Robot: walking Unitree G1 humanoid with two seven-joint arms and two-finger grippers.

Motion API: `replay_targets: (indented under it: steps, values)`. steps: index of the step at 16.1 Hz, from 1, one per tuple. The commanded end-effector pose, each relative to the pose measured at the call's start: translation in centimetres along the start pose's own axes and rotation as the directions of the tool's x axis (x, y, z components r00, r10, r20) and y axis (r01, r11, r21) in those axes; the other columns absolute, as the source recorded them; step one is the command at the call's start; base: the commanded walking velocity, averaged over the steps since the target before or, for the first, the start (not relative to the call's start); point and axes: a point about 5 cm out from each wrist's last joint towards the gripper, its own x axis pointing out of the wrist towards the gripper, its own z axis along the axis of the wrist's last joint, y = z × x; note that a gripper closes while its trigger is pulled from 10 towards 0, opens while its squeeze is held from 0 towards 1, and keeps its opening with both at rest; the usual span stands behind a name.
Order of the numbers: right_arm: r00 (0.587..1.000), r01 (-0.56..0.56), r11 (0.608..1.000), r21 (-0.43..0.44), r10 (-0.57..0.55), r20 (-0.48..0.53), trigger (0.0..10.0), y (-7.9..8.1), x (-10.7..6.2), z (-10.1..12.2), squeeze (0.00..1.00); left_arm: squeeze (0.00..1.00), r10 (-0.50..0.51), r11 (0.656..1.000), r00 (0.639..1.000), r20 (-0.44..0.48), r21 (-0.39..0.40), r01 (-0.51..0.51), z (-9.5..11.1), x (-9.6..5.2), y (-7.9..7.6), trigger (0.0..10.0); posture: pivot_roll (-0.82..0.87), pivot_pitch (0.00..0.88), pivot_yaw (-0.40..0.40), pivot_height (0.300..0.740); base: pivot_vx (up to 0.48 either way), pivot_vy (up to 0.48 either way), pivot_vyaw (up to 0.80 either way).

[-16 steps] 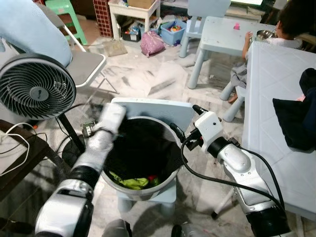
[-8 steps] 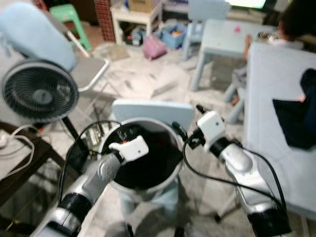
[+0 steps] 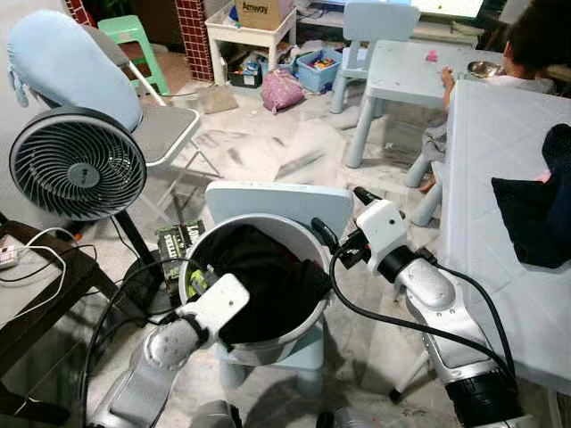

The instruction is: Hang hanger

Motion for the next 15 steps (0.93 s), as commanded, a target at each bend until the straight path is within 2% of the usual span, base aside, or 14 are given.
replay_targets:
  steps: [1, 2, 3, 4, 5, 6, 7, 10, 12, 15]
  values:
    - [1.000, 0.007, 1.000, -0.010, -0.007, 0.007, 10.0, -0.4, 0.2, 0.2, 0.00, 0.00, -0.041, 0.999, 0.998, -0.041, -0.001, 0.041, -0.3, -0.5, -0.3, 5.0, -0.02, 0.032, 0.014, 0.740, 0.000, 0.000, 0.00]
    - [1.000, 0.008, 1.000, -0.011, -0.008, 0.007, 10.0, -0.4, 0.2, 0.2, 0.00, 0.00, -0.046, 0.999, 0.998, -0.049, 0.000, 0.046, -0.2, -0.6, -0.3, 4.8, -0.02, 0.032, 0.014, 0.740, 0.000, 0.000, 0.00]
    - [1.000, 0.009, 1.000, -0.012, -0.009, 0.007, 10.0, -0.5, 0.1, 0.2, 0.00, 0.00, -0.049, 0.999, 0.997, -0.057, -0.002, 0.049, 0.1, -0.8, -0.2, 5.6, -0.03, 0.033, 0.017, 0.740, 0.000, 0.000, 0.00]
    - [1.000, 0.008, 1.000, -0.012, -0.008, 0.006, 10.0, -0.4, 0.1, 0.2, 0.00, 0.00, -0.039, 0.999, 0.998, -0.059, -0.036, 0.037, 0.4, -0.8, -0.2, 10.0, -0.03, 0.033, 0.017, 0.740, 0.000, 0.000, 0.00]
    - [1.000, 0.006, 1.000, -0.012, -0.006, 0.005, 10.0, -0.3, 0.1, 0.1, 0.00, 0.45, -0.029, 0.995, 0.998, -0.057, -0.100, 0.023, 0.8, -0.8, -0.3, 10.0, -0.02, 0.033, 0.018, 0.740, 0.000, 0.000, 0.00]
    - [1.000, 0.004, 1.000, -0.012, -0.004, 0.004, 10.0, -0.2, 0.1, 0.1, 0.00, 1.00, -0.021, 0.983, 0.997, -0.068, -0.185, 0.008, 0.9, -0.8, -0.6, 10.0, -0.02, 0.032, 0.017, 0.740, 0.000, 0.000, 0.00]
    - [1.000, 0.002, 1.000, -0.012, -0.002, 0.005, 10.0, -0.2, 0.1, 0.1, 0.00, 1.00, -0.003, 0.969, 0.997, -0.076, -0.248, -0.015, 0.9, -0.7, -0.8, 10.0, -0.02, 0.031, 0.015, 0.740, 0.000, 0.000, 0.00]
    - [1.000, -0.005, 1.000, -0.016, 0.005, 0.006, 10.0, -0.3, 0.4, 0.2, 0.00, 1.00, 0.000, 0.950, 0.994, -0.111, -0.310, -0.035, 1.1, -1.1, -1.3, 10.0, -0.02, 0.030, 0.011, 0.740, 0.000, 0.000, 0.00]
    - [1.000, -0.011, 1.000, -0.018, 0.011, 0.008, 10.0, -0.3, 0.6, 0.2, 0.00, 1.00, -0.025, 0.943, 0.988, -0.153, -0.331, -0.027, 1.3, -1.3, -1.9, 10.0, -0.01, 0.028, 0.011, 0.740, 0.000, 0.000, 0.00]
    - [1.000, -0.015, 1.000, -0.017, 0.015, 0.010, 10.0, -0.2, 0.6, 0.2, 0.00, 1.00, -0.014, 0.944, 0.981, -0.192, -0.327, -0.051, 1.4, -1.7, -1.8, 10.0, -0.01, 0.027, 0.017, 0.740, 0.000, 0.000, 0.00]
